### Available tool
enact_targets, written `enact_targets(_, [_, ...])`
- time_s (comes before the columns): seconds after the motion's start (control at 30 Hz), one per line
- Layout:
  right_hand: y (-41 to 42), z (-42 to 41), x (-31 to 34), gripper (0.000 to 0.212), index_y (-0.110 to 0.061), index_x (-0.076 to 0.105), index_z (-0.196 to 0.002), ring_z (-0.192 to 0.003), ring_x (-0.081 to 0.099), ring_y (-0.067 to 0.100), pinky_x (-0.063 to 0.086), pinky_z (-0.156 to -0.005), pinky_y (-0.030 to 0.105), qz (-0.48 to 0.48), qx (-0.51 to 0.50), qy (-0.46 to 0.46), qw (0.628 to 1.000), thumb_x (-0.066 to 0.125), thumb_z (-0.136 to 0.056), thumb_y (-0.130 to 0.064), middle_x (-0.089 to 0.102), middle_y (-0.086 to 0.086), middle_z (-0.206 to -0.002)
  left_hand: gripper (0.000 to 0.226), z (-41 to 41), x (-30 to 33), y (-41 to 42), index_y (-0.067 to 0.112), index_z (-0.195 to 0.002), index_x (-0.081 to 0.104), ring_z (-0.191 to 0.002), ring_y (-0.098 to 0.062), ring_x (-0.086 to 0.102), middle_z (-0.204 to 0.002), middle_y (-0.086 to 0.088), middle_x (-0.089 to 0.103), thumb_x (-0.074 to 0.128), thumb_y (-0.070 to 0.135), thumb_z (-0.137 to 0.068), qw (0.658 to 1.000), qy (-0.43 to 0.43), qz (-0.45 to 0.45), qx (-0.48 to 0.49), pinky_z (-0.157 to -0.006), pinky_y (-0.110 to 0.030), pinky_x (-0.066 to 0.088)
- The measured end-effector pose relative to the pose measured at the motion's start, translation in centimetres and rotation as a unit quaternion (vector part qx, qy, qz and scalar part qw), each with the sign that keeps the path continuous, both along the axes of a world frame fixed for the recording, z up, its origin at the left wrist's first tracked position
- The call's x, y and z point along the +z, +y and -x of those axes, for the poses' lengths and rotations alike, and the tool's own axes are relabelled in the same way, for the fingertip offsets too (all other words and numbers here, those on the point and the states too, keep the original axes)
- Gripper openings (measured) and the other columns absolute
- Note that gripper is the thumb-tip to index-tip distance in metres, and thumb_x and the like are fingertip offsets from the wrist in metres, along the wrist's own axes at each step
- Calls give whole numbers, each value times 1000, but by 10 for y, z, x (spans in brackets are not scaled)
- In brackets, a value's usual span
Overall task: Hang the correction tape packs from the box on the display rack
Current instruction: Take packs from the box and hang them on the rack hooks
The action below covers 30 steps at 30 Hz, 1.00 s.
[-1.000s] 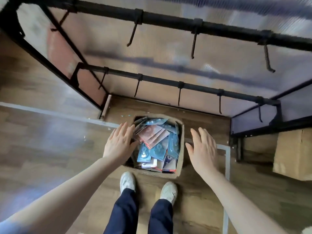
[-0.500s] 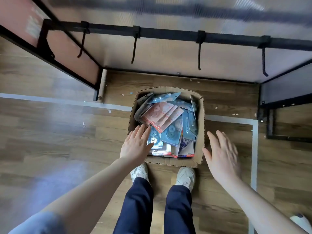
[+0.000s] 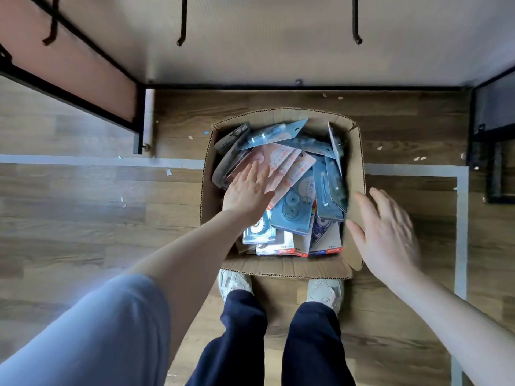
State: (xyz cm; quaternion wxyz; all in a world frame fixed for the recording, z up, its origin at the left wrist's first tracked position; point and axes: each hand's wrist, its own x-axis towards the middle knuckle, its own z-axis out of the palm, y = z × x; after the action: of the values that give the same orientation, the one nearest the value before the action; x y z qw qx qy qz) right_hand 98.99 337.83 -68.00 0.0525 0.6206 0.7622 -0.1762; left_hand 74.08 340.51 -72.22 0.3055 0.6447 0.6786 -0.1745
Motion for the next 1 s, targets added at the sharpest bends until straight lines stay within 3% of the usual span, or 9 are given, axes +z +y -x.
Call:
enact_targets(0.17, [2,0,-21,49,-3,52,-128,-122,48,43,39,-99,54,-8,19,-1,1000,65,-84,-22,50,27,-130,61,5,-32,0,28,-153,2,-148,-25,4,-161,-8,0,30,43,-102,1000,-4,0,23,-118,-38,9])
enact_targets(0.4, [4,-1,-31,50,-3,52,-129,-123,47,43,38,-101,53,-4,20,1,1000,64,-85,-22,50,26,-131,52,1,-50,-19,31,-149,24,-141,-32,23,-158,-13,18,38,40,-100,994,12,-98,34,-115,-42,18])
enact_targets(0.5, [2,-2,-31,50,-3,52,-129,-121,48,43,39,-100,54,-4,22,-2,1000,65,-84,-22,51,26,-129,54,-3,-47,-30,26,-150,23,-139,-33,28,-155,-14,27,39,37,-100,993,10,-109,39,-114,-42,18])
enact_targets(0.57, [2,-2,-31,50,-2,52,-129,-121,48,42,39,-100,53,-1,24,-2,1000,64,-85,-23,51,26,-129,57,-4,-45,-37,18,-150,25,-134,-33,37,-148,-14,39,39,37,-99,991,2,-127,46,-112,-43,25])
enact_targets(0.67, [2,-3,-29,50,-2,52,-129,-122,48,42,38,-101,53,4,23,-2,1000,64,-85,-23,50,26,-130,61,-6,-39,-45,7,-142,41,-111,-35,56,-124,-15,59,29,43,-95,989,-2,-139,59,-96,-45,43])
enact_targets(0.73, [2,-4,-29,50,-2,53,-128,-122,49,42,38,-101,53,6,22,-3,1000,64,-85,-23,51,26,-130,59,-6,-37,-45,6,-137,47,-103,-36,56,-115,-16,59,30,44,-95,988,2,-137,66,-90,-44,44])
enact_targets(0.87, [6,-4,-30,50,-2,52,-128,-122,48,43,39,-100,53,11,29,-5,1000,65,-84,-21,50,26,-130,37,-2,-41,-28,7,-119,57,-110,-37,45,-120,-18,49,48,35,-97,973,-55,-148,170,-91,-45,41])
enact_targets(1.0, [9,-3,-32,49,-1,51,-130,-123,46,43,37,-102,53,17,28,-4,999,63,-86,-20,49,27,-131,37,-4,-47,-9,2,-103,54,-112,-35,45,-121,-18,49,52,38,-95,951,-85,-148,256,-91,-40,37])
